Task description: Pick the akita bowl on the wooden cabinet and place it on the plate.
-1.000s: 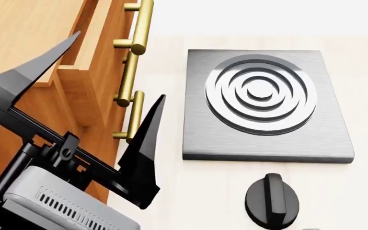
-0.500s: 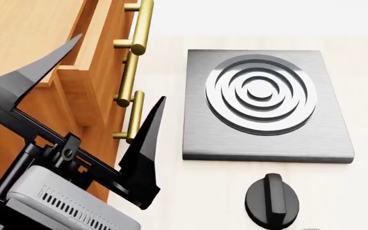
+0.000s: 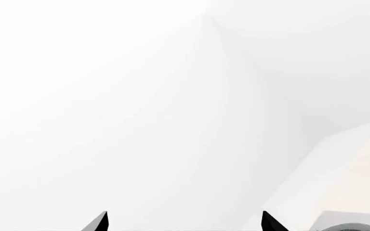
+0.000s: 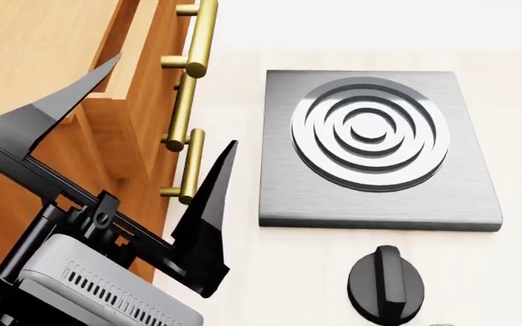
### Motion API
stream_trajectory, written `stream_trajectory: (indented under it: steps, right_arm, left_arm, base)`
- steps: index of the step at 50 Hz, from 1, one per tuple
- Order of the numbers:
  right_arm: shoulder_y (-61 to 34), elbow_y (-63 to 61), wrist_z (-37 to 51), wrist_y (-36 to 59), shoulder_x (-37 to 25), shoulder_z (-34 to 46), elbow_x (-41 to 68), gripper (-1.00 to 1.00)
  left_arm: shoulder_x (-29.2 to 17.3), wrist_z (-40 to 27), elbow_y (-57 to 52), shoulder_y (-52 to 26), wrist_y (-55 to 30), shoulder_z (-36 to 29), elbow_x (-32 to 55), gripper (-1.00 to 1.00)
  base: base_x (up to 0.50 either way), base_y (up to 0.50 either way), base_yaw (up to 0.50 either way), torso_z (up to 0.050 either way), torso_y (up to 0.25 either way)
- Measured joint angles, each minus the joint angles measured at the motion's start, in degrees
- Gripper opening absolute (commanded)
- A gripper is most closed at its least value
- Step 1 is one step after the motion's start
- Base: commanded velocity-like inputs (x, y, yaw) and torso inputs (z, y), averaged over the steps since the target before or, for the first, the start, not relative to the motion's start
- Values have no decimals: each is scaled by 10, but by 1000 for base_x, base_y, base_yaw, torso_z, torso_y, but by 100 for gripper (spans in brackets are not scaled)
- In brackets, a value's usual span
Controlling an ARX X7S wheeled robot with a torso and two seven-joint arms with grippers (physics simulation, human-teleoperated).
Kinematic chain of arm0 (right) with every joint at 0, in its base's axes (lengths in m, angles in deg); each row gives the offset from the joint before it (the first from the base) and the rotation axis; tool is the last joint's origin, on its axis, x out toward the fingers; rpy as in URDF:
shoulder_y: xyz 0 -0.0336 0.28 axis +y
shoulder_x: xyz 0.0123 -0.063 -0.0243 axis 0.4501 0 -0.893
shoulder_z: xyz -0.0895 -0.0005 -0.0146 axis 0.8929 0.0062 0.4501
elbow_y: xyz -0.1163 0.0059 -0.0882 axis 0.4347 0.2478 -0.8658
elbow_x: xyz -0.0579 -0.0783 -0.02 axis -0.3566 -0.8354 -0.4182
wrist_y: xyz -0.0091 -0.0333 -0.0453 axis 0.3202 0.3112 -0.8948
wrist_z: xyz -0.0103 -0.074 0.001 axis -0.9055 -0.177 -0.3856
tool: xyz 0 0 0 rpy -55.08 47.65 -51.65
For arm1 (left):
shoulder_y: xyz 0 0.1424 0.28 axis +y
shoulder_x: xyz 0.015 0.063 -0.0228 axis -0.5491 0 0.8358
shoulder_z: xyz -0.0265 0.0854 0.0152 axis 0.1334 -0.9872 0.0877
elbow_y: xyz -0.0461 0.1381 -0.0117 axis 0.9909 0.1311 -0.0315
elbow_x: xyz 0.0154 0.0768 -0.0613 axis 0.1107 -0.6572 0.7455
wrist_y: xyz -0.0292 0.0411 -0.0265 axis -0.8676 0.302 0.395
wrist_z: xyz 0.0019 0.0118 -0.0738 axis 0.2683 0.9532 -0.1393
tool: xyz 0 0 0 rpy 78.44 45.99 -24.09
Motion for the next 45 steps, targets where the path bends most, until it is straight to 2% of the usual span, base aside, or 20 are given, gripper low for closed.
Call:
stream_trajectory:
  steps: [45]
  right_arm:
    - [-19,103,-51,15,20,30,-5,-100]
  left_arm:
    - [-2,-4,17,7,17,0,1,100]
  base:
    - [0,0,0,0,0]
